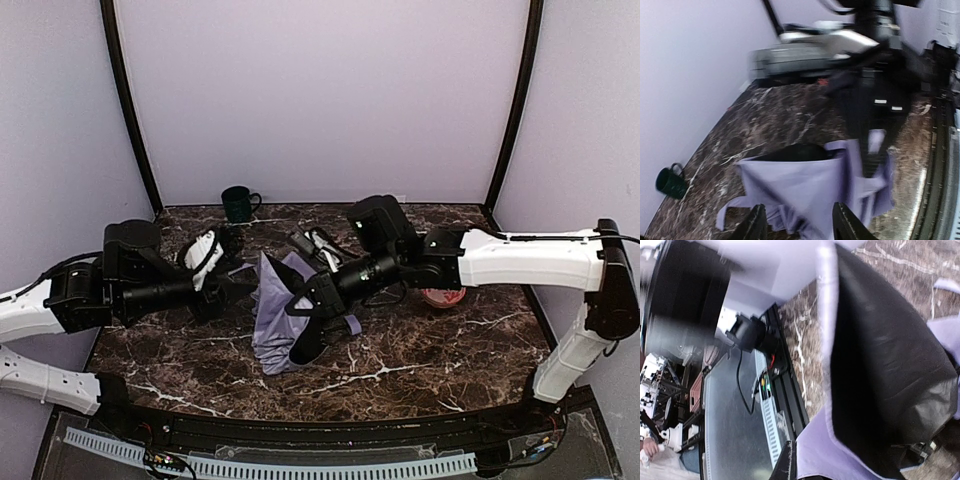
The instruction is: Put away the umbrella
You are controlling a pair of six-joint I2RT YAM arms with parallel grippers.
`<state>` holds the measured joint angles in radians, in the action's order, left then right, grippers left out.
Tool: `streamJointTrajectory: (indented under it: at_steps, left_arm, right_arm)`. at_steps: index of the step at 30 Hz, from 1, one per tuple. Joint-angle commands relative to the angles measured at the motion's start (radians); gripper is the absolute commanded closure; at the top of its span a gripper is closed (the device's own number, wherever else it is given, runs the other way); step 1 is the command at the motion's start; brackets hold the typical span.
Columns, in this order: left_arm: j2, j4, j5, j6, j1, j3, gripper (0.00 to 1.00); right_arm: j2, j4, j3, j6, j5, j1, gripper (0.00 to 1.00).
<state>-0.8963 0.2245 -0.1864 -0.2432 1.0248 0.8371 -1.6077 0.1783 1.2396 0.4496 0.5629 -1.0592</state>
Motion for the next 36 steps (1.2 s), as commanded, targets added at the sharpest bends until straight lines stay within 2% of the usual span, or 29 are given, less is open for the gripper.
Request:
streamJointTrajectory:
  at_steps: [1,4,6,10,14,18,20,22,24,26,29,31,33,36]
  left_arm:
    - [-0.012,0.038,0.085,-0.053,0.154,-0.001,0.55]
    - [0.03,-0.062,0.204,-0.03,0.167,-0.045,0.55]
    - [0.02,-0.104,0.221,-0.037,0.168,-0.092,0.52]
    - [-0.094,-0.123,0.084,-0.091,0.167,-0.13,0.33]
    - [-0.266,-0.088,-0.004,-0.095,0.167,-0.079,0.26]
    - [-0.35,-0.167,-0.085,-0.077,0.166,-0.093,0.25]
    - [-0.366,-0.204,-0.095,-0.057,0.165,-0.092,0.31]
    - [-0.371,-0.229,-0.061,-0.038,0.164,-0.09,0.51]
    - [-0.361,-0.246,-0.011,-0.031,0.165,-0.093,0.79]
    - [-0.34,-0.259,0.019,-0.021,0.166,-0.098,0.97]
    - [-0.301,-0.268,0.03,-0.015,0.165,-0.115,1.0]
    - [-0.28,-0.255,0.04,-0.014,0.165,-0.116,1.0]
    - [-0.264,-0.248,0.061,-0.013,0.166,-0.113,1.0]
    - [-0.25,-0.265,0.083,-0.026,0.166,-0.105,1.0]
  right_arm:
    - [-0.067,-0.062,0.091,0.004,-0.004,0.061,1.0]
    - [-0.106,-0.076,0.127,0.012,-0.002,0.081,1.0]
    - [-0.137,-0.08,0.161,0.016,0.005,0.082,1.0]
    - [-0.181,-0.089,0.19,0.025,0.031,0.082,1.0]
    - [-0.203,-0.094,0.207,0.029,0.043,0.087,1.0]
    - [-0.221,-0.114,0.216,0.044,0.062,0.095,1.0]
    - [-0.231,-0.132,0.216,0.051,0.077,0.097,1.0]
    - [-0.244,-0.132,0.222,0.052,0.077,0.099,1.0]
    - [-0.256,-0.122,0.235,0.056,0.077,0.107,1.0]
    - [-0.258,-0.089,0.251,0.037,0.064,0.121,0.83]
    - [-0.221,-0.01,0.255,-0.012,-0.012,0.167,0.61]
    - [-0.188,-0.045,0.204,-0.018,-0.039,0.214,0.53]
    - [-0.198,-0.07,0.176,-0.041,-0.062,0.241,0.5]
    - [-0.342,-0.023,0.262,-0.092,0.048,0.235,0.55]
